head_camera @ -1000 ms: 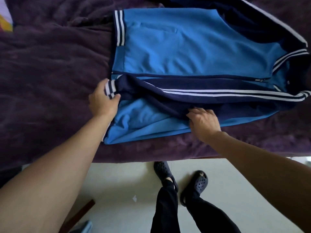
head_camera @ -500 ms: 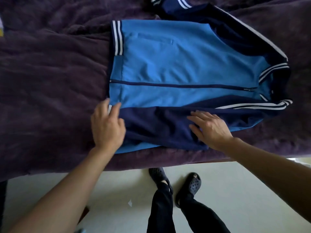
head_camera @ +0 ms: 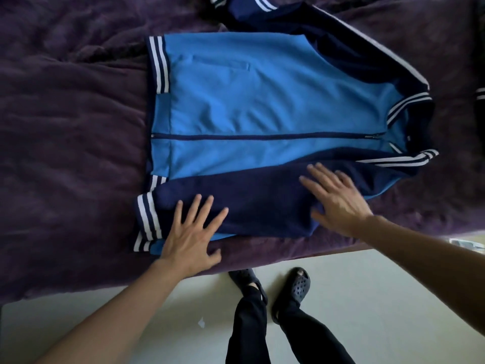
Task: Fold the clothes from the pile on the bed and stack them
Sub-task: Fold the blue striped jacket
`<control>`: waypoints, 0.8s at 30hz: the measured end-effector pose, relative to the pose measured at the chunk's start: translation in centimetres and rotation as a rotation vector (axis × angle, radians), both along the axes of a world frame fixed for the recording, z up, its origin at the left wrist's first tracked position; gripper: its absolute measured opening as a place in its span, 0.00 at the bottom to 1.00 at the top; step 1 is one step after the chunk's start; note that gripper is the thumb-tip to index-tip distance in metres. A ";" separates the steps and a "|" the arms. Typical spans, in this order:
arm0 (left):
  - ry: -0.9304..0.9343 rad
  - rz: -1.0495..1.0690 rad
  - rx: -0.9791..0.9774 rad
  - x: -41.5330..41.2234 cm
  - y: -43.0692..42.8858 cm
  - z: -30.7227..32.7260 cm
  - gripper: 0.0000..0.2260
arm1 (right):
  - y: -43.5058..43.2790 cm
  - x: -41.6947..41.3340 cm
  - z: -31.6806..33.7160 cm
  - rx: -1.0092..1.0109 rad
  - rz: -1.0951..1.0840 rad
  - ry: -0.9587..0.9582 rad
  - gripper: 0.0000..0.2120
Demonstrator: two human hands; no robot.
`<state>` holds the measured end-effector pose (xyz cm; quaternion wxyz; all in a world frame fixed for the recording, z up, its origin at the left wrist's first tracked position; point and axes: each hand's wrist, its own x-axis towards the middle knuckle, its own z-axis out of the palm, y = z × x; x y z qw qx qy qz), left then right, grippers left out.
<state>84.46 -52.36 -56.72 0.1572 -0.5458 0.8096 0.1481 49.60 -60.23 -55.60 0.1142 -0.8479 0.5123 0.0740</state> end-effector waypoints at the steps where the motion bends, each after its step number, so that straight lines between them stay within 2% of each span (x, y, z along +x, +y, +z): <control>1: -0.050 -0.004 0.033 0.2 0.5 -0.1 0.42 | 1.5 0.1 0.2 0.029 0.115 0.001 0.42; 3: -0.130 0.071 0.057 0.4 0.6 -0.8 0.43 | 3.8 0.5 -0.2 0.116 0.229 0.113 0.47; 6: -0.216 0.141 -0.011 0.5 -0.7 -2.1 0.42 | 4.1 1.2 -1.8 0.112 0.087 0.181 0.51; 9: -0.200 0.183 -0.059 1.2 -1.3 -2.9 0.36 | 2.3 1.5 -3.2 0.151 0.019 0.233 0.51; 11: -0.152 0.169 -0.016 1.6 -1.3 -2.4 0.32 | 1.9 1.2 -3.2 0.238 0.021 0.244 0.44; 14: -0.013 0.182 0.126 2.4 -2.0 0.2 0.31 | 1.5 0.2 -1.1 0.358 -0.016 0.106 0.37; 18: 0.244 0.366 0.320 3.6 -7.4 5.6 0.26 | -2.2 -0.3 3.9 0.464 -0.125 0.000 0.28; 21: 0.247 0.404 0.222 4.2 -14.2 8.4 0.11 | -8.4 -0.1 6.7 0.540 -0.264 -0.175 0.11; 22: 0.253 0.420 0.160 4.5 -16.6 9.2 0.06 | -10.6 0.0 7.5 0.553 -0.311 -0.225 0.10; 24: 0.258 0.462 0.078 5.0 -21.3 10.3 0.03 | -14.8 -0.1 8.2 0.547 -0.417 -0.282 0.08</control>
